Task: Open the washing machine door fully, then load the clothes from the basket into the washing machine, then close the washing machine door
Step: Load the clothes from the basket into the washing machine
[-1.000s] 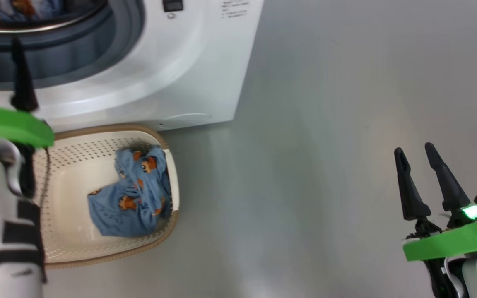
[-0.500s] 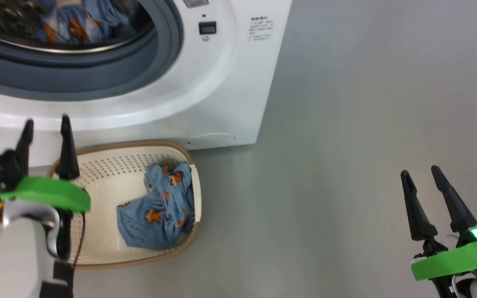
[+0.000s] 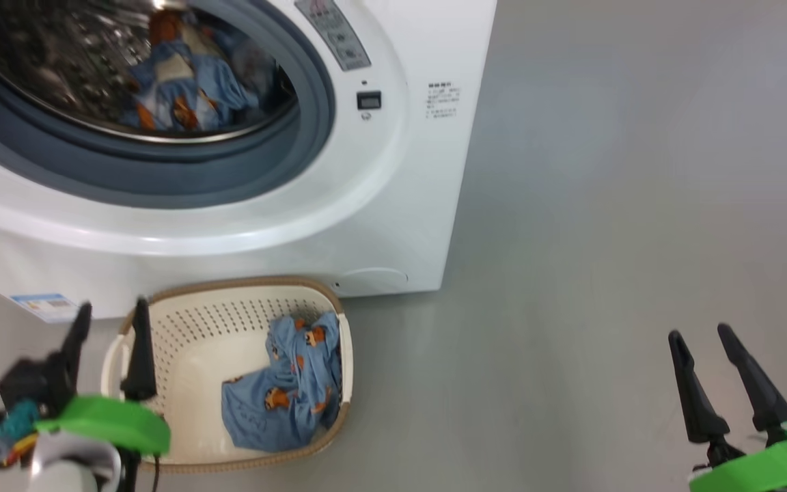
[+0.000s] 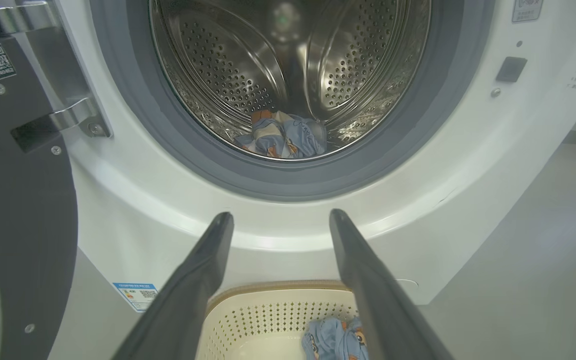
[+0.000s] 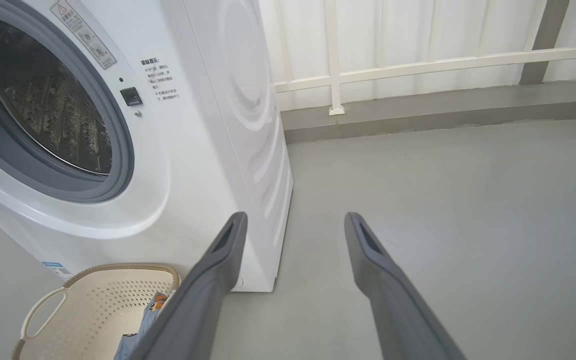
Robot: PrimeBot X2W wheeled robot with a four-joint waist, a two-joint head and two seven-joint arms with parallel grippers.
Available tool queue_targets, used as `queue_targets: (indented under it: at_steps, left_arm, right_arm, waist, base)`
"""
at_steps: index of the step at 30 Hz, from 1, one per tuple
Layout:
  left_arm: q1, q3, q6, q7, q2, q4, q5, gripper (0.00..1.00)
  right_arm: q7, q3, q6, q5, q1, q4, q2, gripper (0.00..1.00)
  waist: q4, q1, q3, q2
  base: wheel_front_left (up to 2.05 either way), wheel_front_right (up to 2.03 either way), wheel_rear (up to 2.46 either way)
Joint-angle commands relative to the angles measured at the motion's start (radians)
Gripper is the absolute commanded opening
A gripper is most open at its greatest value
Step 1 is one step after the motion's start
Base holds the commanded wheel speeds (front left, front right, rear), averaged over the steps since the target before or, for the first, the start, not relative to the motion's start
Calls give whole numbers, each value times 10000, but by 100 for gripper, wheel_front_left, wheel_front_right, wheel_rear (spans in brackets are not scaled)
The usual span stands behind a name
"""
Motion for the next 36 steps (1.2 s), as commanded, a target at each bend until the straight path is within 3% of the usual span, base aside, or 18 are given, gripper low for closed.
queue_targets:
  at_steps: [1, 11, 21, 36]
  left_arm:
    - [229, 243, -58, -55, 210, -353, 22, 100]
    - [1919, 96, -90, -55, 199, -1131, -224, 100]
    - [3280, -22, 356, -55, 198, -2140, -662, 100]
    - [3663, -258, 643, -55, 197, -2562, -872, 100]
  right_arm:
    - [-49, 181, 62, -47, 156, -191, -212, 100]
    - [-49, 91, 62, -89, 917, -189, -219, 100]
    - [-49, -107, 62, -112, 1327, -252, -131, 100]
    - [-49, -82, 62, -116, 1371, -287, -105, 100]
  waist:
    - [123, 1, -365, 0]
    - [264, 1, -1147, 0]
    - [286, 1, -1435, 0]
    - [285, 1, -1448, 0]
  base:
    - [0, 0, 0]
    - [0, 0, 0]
    - [0, 0, 0]
    - [0, 0, 0]
